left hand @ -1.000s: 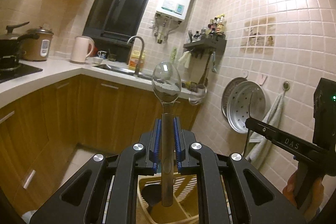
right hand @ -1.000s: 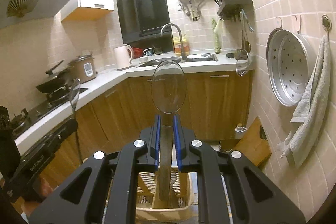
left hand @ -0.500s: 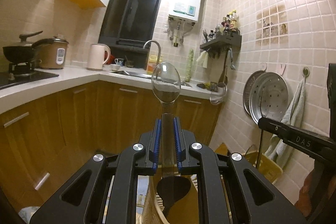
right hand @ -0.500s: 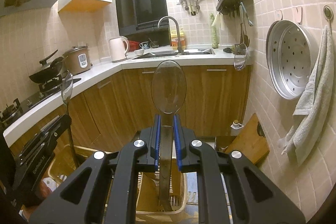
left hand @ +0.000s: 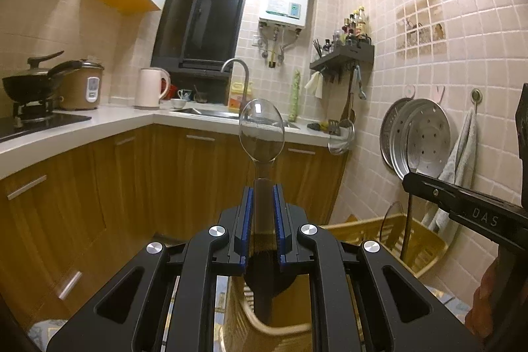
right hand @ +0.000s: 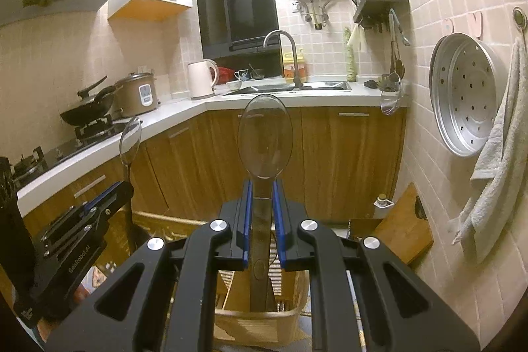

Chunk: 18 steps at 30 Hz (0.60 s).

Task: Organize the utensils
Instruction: 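Open both tools to drop the clear spoons into the caddy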

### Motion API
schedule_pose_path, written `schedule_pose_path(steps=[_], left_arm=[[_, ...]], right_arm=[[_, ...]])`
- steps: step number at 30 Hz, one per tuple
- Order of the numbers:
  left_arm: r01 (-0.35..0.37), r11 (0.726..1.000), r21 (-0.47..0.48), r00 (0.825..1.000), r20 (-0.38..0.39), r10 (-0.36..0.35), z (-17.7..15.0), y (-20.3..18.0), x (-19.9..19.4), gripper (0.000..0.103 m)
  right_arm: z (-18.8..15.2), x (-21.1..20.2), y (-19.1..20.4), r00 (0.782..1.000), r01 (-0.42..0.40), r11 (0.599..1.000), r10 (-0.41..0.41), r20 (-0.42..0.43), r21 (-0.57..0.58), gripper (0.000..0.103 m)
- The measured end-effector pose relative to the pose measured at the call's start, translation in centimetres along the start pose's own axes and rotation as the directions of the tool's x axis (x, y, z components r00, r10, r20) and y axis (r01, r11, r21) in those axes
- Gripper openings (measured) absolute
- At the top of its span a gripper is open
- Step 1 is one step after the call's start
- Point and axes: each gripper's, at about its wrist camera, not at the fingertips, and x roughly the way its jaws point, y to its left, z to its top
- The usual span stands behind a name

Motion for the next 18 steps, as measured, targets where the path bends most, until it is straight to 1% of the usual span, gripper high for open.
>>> schedule_pose_path(steps=[7,8,10,11,12,13,15,18], left_arm=[[0.011,1.000,-0.002,1.000,-0.014,-0.011,-0.2,0.2,-1.1,0.013],[0.014,1.000,-0.003,1.000,-0.021,-0.014,-0.1,0.3,-1.3,0.014],[0.017,1.000,-0.016,1.000,-0.024,-0.017,0.1,0.6,-1.8,0.021],[0.016,0.999,-0.028,1.000,-0.024,-0.017,0.2,0.9,-2.1,0.026],[0.017,0.999,-0.042,0.999,-0.026,-0.018,0.3,1.2,-2.4,0.028],[0.017,0.998,-0.053,0.999,-0.030,-0.019,0.4,1.4,-2.7,0.028],[0.024,0.997,-0.076,0.999,-0.046,-0.028,0.7,2.0,-3.2,0.031],[0.031,0.995,-0.096,0.998,-0.057,-0.037,0.8,2.5,-4.3,0.032]], right_arm=[[-0.4,-0.3,-0.1,0.999,-0.008,1.000,0.008,-0.034,-0.002,0.011],[-0.4,-0.4,-0.2,0.999,-0.017,1.000,0.017,-0.045,0.003,0.011],[-0.5,-0.7,-0.3,0.998,-0.030,0.999,0.031,-0.057,0.016,0.011],[-0.5,-0.8,-0.5,0.997,-0.044,0.999,0.045,-0.068,0.026,0.013],[-0.6,-1.0,-0.5,0.996,-0.050,0.998,0.053,-0.076,0.030,0.015],[-0.7,-1.2,-0.6,0.995,-0.053,0.998,0.056,-0.083,0.034,0.017],[-0.9,-1.6,-0.7,0.993,-0.060,0.997,0.064,-0.097,0.040,0.026],[-1.4,-2.4,-0.6,0.991,-0.062,0.997,0.066,-0.115,0.041,0.029]])
